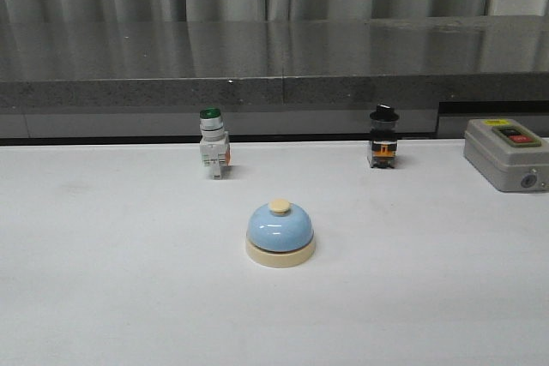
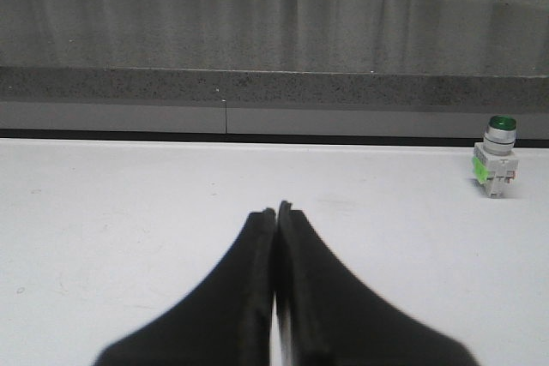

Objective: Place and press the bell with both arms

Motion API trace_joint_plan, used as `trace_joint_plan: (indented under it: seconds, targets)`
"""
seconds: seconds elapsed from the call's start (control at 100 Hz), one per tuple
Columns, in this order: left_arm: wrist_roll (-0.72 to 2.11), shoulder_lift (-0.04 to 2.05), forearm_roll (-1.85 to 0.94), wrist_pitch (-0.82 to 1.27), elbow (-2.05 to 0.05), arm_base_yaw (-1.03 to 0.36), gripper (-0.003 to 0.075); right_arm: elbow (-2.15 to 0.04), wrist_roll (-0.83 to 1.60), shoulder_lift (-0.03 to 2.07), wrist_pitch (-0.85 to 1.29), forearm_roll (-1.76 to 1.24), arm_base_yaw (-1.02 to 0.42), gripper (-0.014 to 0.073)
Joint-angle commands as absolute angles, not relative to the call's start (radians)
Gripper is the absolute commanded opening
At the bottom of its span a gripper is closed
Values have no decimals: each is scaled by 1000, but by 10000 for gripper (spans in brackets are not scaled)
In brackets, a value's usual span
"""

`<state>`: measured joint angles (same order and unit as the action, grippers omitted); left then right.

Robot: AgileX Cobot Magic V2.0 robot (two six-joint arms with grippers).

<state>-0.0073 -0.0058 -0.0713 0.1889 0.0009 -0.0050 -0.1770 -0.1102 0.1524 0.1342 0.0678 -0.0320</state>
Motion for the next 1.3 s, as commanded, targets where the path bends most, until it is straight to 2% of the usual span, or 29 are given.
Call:
trace_joint_plan:
  seconds: [0.0, 0.38, 0.869, 1.289]
  targets:
    - [-8, -35, -74, 108, 44, -4, -20, -263, -107, 240, 70, 59, -28, -60]
    - [-8, -35, -74, 108, 44, -4, -20, -509, -107, 645, 119, 59, -53, -60]
    - [-8, -35, -74, 108, 44, -4, -20, -862, -107, 1198, 266, 59, -330, -60]
    - [-8, -35, -74, 108, 44, -4, -20, -1142, -107, 1545, 448, 59, -495, -60]
